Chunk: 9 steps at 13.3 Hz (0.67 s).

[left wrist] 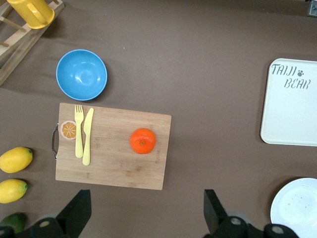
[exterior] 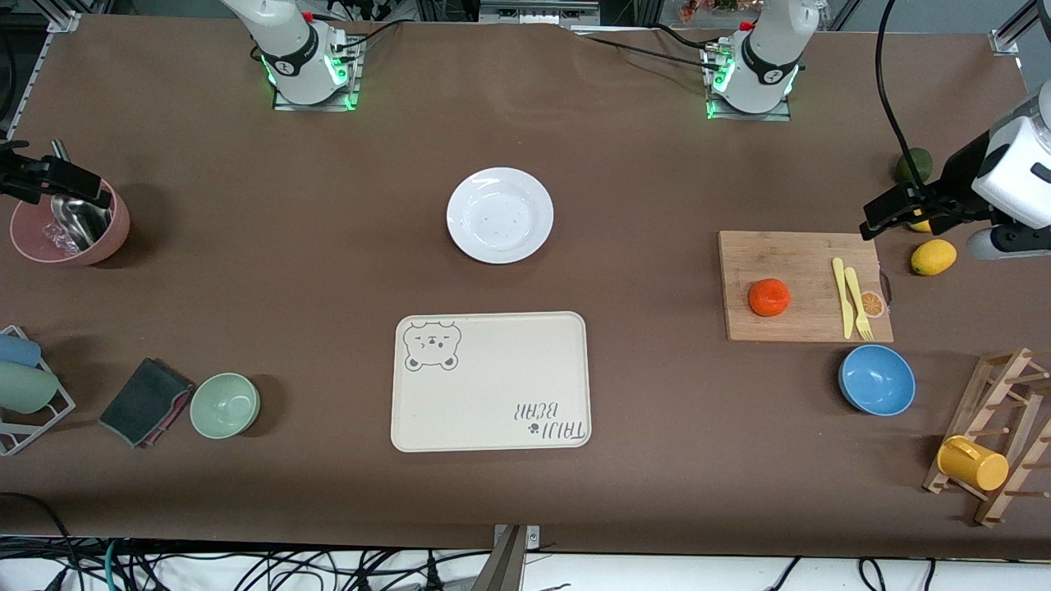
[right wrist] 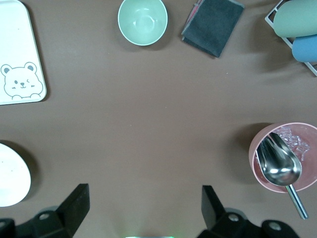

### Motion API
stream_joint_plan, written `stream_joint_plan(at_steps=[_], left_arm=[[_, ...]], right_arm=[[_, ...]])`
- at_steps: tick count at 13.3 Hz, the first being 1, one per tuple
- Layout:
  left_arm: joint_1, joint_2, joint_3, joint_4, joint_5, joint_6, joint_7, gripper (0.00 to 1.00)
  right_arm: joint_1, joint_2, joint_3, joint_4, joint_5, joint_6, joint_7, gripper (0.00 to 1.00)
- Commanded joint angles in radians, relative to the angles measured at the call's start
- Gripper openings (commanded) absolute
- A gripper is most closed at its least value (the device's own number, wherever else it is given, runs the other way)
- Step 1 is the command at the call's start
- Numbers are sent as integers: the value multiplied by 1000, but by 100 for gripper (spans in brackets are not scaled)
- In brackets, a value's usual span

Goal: Place orange and plate with both arms
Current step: 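Move the left gripper over the orange on the cutting board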

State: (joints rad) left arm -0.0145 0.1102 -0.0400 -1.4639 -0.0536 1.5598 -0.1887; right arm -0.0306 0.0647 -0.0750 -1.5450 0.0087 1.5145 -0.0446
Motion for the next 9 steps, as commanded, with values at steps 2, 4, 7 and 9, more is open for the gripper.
stream_joint_plan(at_steps=[2, 4, 7, 9], left_arm=[[38, 12, 0, 25, 11, -32, 18, 100], [62, 6, 0, 30, 26, -32, 23, 100], [70, 11, -4, 25, 26, -32, 23, 100], [56, 14, -8, 25, 26, -30, 21, 100]], right_arm=[[0, 6, -2, 23, 7, -19, -9, 100], [0, 3, -2, 22, 8, -20, -9, 100], [3, 3, 0, 22, 7, -20, -9, 100], [6, 1, 0, 22, 7, -20, -9, 100]])
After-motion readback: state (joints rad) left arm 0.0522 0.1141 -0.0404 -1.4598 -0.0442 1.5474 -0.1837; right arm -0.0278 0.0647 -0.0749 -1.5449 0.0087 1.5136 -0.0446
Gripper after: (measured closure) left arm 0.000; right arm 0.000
